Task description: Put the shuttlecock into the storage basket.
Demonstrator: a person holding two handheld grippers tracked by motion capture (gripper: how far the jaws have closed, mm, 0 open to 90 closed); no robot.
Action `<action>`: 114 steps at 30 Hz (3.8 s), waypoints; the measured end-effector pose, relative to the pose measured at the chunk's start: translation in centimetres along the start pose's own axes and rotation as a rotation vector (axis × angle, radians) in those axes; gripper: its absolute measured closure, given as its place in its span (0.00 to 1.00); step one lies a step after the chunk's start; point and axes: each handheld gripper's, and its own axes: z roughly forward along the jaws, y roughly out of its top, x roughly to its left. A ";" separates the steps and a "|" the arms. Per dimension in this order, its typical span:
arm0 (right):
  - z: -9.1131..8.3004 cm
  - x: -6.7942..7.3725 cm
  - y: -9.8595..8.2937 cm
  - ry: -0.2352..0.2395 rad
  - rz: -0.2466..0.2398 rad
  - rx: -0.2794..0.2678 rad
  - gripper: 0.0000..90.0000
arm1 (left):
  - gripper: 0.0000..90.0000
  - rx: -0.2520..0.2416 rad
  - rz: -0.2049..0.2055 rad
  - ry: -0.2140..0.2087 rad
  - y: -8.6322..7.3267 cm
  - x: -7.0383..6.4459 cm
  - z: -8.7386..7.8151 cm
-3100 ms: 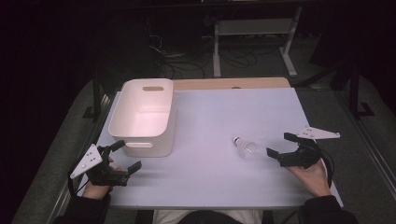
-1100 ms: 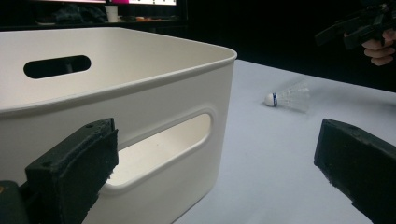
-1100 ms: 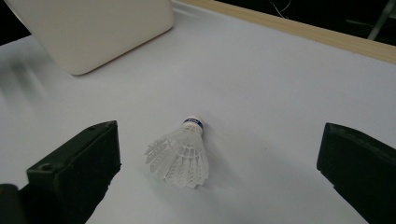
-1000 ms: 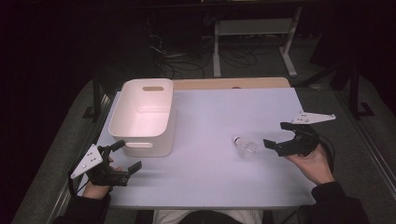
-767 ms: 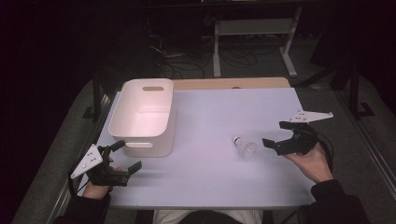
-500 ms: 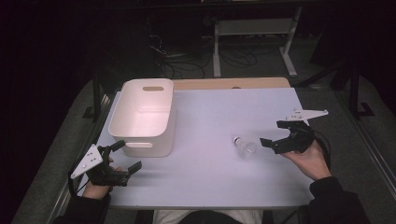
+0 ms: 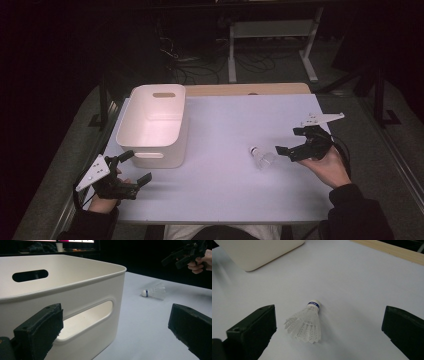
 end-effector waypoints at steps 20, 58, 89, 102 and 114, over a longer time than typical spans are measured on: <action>2.2 -1.6 0.8 0.087 0.052 0.090 0.31 | 0.00 0.000 0.002 -0.003 0.0 0.0 0.0; 5.7 -3.2 -0.7 0.097 0.114 0.224 0.99 | 0.00 -0.002 0.001 -0.008 0.0 0.0 0.0; 7.2 -3.1 -2.9 0.163 0.165 0.303 0.99 | 0.00 -0.001 0.001 -0.010 0.0 0.0 0.0; 7.3 -2.4 -2.7 0.193 0.159 0.301 0.99 | 0.00 -0.001 0.001 -0.010 0.0 0.0 0.0; 7.8 -1.5 -2.5 0.230 0.143 0.312 0.99 | 0.00 -0.001 0.001 -0.011 0.0 0.0 0.0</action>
